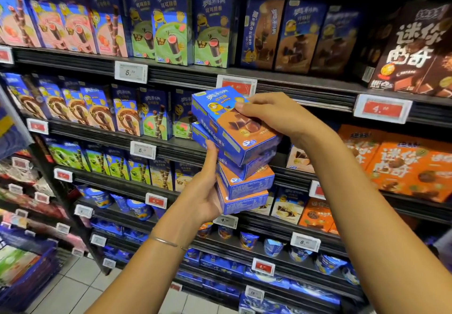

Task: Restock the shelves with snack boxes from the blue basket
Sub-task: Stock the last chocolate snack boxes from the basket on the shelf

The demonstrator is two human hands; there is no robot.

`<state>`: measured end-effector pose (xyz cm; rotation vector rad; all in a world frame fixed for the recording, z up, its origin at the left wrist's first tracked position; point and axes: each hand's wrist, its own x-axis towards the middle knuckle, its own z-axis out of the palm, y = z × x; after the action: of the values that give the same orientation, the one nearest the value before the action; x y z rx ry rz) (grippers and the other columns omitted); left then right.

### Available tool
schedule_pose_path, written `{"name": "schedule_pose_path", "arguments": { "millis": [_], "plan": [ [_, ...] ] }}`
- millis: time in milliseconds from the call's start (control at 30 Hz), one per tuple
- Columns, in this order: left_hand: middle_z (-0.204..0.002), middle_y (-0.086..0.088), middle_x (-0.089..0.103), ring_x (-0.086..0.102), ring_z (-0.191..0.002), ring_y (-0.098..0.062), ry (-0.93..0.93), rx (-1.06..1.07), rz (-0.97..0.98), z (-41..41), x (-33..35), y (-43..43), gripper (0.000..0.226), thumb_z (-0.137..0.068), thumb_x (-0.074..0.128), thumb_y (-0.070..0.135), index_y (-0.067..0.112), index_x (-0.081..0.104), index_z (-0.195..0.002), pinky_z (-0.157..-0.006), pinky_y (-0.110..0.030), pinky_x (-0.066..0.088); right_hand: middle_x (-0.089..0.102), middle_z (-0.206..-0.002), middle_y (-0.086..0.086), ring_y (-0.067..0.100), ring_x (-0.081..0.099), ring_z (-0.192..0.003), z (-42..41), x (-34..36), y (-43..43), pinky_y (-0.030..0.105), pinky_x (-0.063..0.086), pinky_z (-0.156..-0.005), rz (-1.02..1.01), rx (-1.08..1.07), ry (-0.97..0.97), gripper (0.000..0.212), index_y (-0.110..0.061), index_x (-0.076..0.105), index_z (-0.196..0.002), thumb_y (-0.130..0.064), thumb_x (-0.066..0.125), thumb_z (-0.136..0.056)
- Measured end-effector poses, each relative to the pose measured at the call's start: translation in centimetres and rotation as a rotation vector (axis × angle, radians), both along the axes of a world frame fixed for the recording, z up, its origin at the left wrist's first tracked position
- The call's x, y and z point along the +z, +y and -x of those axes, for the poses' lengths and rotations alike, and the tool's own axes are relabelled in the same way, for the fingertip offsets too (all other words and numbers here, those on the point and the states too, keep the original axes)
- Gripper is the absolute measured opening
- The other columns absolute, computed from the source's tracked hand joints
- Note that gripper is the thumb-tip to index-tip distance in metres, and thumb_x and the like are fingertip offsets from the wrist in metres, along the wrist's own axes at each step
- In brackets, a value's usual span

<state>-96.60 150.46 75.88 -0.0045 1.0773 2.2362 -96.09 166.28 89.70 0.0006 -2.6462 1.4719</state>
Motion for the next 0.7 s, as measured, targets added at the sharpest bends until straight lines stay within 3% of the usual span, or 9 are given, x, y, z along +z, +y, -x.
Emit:
{"name": "schedule_pose_path", "arguments": {
  "millis": [67, 167, 333, 433, 500, 567, 700],
  "plan": [
    [-0.125, -0.013, 0.075, 0.072, -0.114, -0.036, -0.007, -0.019, 0.008, -0.1, -0.1, 0.2, 0.076, -0.067, 0.066, 0.082, 0.021, 0.083, -0.108, -0.101, -0.064, 0.053, 0.078, -0.084, -0.002, 0.006, 0.070, -0.065, -0.2, -0.1, -0.1, 0.022, 0.052, -0.066, 0.033, 0.006, 0.036, 0.022, -0.016, 0.077, -0.101, -0.036, 0.073, -0.091],
    [-0.123, -0.014, 0.075, 0.074, -0.111, -0.036, -0.012, -0.046, 0.012, -0.1, -0.2, 0.4, 0.078, -0.062, 0.066, 0.082, 0.020, 0.084, -0.105, -0.094, -0.064, 0.057, 0.077, -0.083, -0.004, 0.006, 0.068, -0.062, -0.6, 0.3, 0.0, 0.019, 0.052, -0.059, 0.104, -0.004, 0.104, 0.014, -0.020, 0.076, -0.101, -0.031, 0.073, -0.091],
    [-0.129, -0.012, 0.073, 0.072, -0.116, -0.035, 0.001, -0.073, -0.019, -0.1, 0.1, 0.8, 0.080, -0.063, 0.064, 0.080, 0.022, 0.081, -0.115, -0.097, -0.064, 0.055, 0.076, -0.102, -0.005, 0.008, 0.075, -0.079, -1.4, 4.0, 4.3, 0.016, 0.051, -0.053, 0.259, -0.275, 0.433, 0.026, -0.020, 0.068, -0.115, -0.031, 0.072, -0.092],
    [-0.131, -0.013, 0.072, 0.070, -0.119, -0.038, 0.010, -0.072, -0.046, -0.1, 0.4, 1.0, 0.088, -0.063, 0.065, 0.078, 0.024, 0.071, -0.133, -0.102, -0.066, 0.050, 0.072, -0.109, -0.005, -0.002, 0.072, -0.082, -1.1, 6.1, 7.9, 0.014, 0.050, -0.056, 0.235, -0.486, 0.627, 0.036, -0.017, 0.060, -0.124, -0.028, 0.070, -0.092],
    [-0.131, -0.014, 0.072, 0.070, -0.118, -0.039, 0.009, -0.072, -0.055, -0.2, 0.6, 1.3, 0.090, -0.064, 0.065, 0.076, 0.024, 0.066, -0.138, -0.104, -0.067, 0.049, 0.069, -0.109, -0.007, -0.006, 0.068, -0.084, -0.2, 6.8, 9.7, 0.020, 0.055, -0.068, 0.134, -0.587, 0.688, 0.043, -0.014, 0.056, -0.127, -0.026, 0.070, -0.089],
    [-0.128, -0.014, 0.073, 0.071, -0.116, -0.038, 0.010, -0.075, -0.046, -0.4, 0.9, 1.5, 0.087, -0.064, 0.064, 0.076, 0.022, 0.072, -0.132, -0.102, -0.067, 0.050, 0.067, -0.117, -0.005, 0.006, 0.066, -0.099, 0.8, 7.0, 10.7, 0.029, 0.054, -0.084, -0.071, -0.697, 0.657, 0.048, -0.016, 0.055, -0.129, -0.033, 0.069, -0.086],
    [-0.124, -0.015, 0.075, 0.074, -0.109, -0.037, 0.007, -0.102, -0.021, -0.6, 1.2, 1.9, 0.074, -0.061, 0.065, 0.077, 0.021, 0.084, -0.105, -0.093, -0.067, 0.055, 0.059, -0.132, 0.010, 0.034, 0.059, -0.118, 2.9, 6.9, 11.5, 0.037, 0.043, -0.086, -0.313, -0.793, 0.541, 0.053, -0.016, 0.047, -0.134, -0.039, 0.064, -0.090]
  ]
}}
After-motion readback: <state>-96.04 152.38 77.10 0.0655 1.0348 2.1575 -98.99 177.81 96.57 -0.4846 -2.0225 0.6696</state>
